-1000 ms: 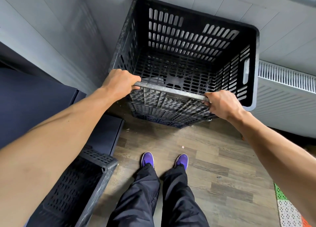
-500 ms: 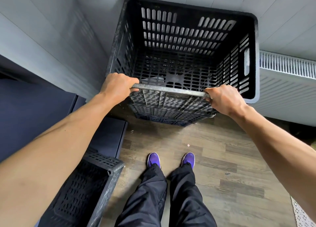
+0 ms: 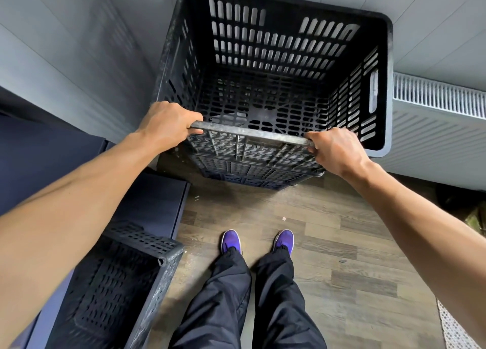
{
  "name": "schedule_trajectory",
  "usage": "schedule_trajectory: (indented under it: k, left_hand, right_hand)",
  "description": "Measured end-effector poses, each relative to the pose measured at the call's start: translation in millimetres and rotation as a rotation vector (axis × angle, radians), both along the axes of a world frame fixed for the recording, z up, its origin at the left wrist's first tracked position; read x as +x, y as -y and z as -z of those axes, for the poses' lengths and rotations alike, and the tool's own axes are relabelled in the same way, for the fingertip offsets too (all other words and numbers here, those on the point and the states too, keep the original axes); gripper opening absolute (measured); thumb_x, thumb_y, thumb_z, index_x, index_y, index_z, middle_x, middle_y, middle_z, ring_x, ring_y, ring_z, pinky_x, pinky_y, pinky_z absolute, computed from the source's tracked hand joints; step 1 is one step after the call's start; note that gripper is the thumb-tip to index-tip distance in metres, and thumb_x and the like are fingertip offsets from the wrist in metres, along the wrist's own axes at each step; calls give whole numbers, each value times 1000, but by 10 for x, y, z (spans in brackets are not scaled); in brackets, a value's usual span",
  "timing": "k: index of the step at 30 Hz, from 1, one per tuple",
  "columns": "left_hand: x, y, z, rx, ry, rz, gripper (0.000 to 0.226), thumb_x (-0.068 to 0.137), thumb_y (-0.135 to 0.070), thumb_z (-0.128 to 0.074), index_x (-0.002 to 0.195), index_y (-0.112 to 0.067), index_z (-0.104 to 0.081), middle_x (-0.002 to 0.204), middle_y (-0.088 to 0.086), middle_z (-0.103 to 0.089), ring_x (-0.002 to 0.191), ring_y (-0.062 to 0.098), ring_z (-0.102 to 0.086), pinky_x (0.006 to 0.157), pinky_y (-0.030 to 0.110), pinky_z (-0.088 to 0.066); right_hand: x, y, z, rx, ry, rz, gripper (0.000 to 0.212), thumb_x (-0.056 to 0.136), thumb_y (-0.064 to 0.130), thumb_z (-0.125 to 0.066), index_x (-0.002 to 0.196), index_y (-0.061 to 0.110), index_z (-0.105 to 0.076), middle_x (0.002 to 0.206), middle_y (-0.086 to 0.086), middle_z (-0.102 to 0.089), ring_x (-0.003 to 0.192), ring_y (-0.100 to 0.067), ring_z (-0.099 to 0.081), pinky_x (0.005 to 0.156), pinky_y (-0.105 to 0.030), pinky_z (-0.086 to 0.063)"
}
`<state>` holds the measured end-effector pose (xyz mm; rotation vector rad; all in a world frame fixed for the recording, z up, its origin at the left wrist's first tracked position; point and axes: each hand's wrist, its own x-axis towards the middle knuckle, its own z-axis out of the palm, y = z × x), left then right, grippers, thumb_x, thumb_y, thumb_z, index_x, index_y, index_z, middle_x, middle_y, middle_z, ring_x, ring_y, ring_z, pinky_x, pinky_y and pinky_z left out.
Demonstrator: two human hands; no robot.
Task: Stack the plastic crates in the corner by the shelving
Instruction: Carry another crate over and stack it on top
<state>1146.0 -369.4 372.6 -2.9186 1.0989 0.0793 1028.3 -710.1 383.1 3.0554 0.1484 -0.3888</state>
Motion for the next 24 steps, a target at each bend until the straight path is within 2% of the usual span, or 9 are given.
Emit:
schedule_trajectory:
  k: [4,7,10,12,14,16,18,24]
  left_hand:
    - [57,-7,-24,47,-13,-10,28,89,-39,-65,71,-19,-60,45,-3,-47,44,20,-44,45,22,-19]
    - [51,46,-39,58,-24,-44,27,91,-39,-63,73,-19,-61,49,-2,-49,49,23,-49,48,25,-26]
    - [23,108,-59,58,-36,-85,22,92,-39,-61,85,-19,-67,56,3,-59,58,27,-57,52,28,-33]
    - [-11,97,-49,50,-48,-103,19,92,-37,-62,92,-20,-70,63,5,-65,63,29,-62,55,29,-38]
    - [-57,72,-13,34,-47,-98,16,91,-36,-63,92,-22,-71,60,4,-63,61,27,-60,55,29,-37]
    - [-82,72,4,38,-31,-87,16,91,-39,-63,88,-25,-70,54,-2,-53,54,23,-51,52,27,-33]
    - [-87,83,20,34,-25,-91,15,90,-40,-64,86,-27,-69,52,-5,-46,52,21,-45,52,26,-31]
    - [-77,64,52,37,-66,-135,14,91,-41,-63,84,-29,-64,56,-7,-48,58,22,-48,59,29,-35]
  right_hand:
    - [-4,-41,0,-4,-25,10,17,86,8,-63,103,11,-63,68,-8,-62,68,-31,-64,60,-30,-38]
    - [41,-31,-42,-3,-43,6,9,89,12,-60,99,12,-61,65,-4,-53,68,-31,-62,61,-30,-37]
    - [72,-13,-85,-2,-66,-20,8,93,18,-58,98,12,-59,67,-5,-56,65,-29,-58,61,-31,-37]
    - [57,-20,-98,6,-68,-30,7,93,19,-58,98,13,-59,69,-6,-59,70,-31,-63,61,-32,-38]
    - [40,-23,-108,4,-90,-30,3,93,17,-58,93,15,-56,66,-2,-54,67,-31,-59,60,-32,-38]
    - [36,-8,-117,-4,-98,-21,7,91,15,-58,88,17,-52,62,0,-48,62,-29,-50,59,-33,-36]
    - [38,4,-116,-13,-89,-8,6,91,14,-58,88,17,-53,63,-1,-50,61,-29,-47,59,-32,-35]
    - [30,-38,-94,-6,-81,11,4,92,22,-59,91,19,-58,66,-1,-59,63,-29,-57,59,-31,-38]
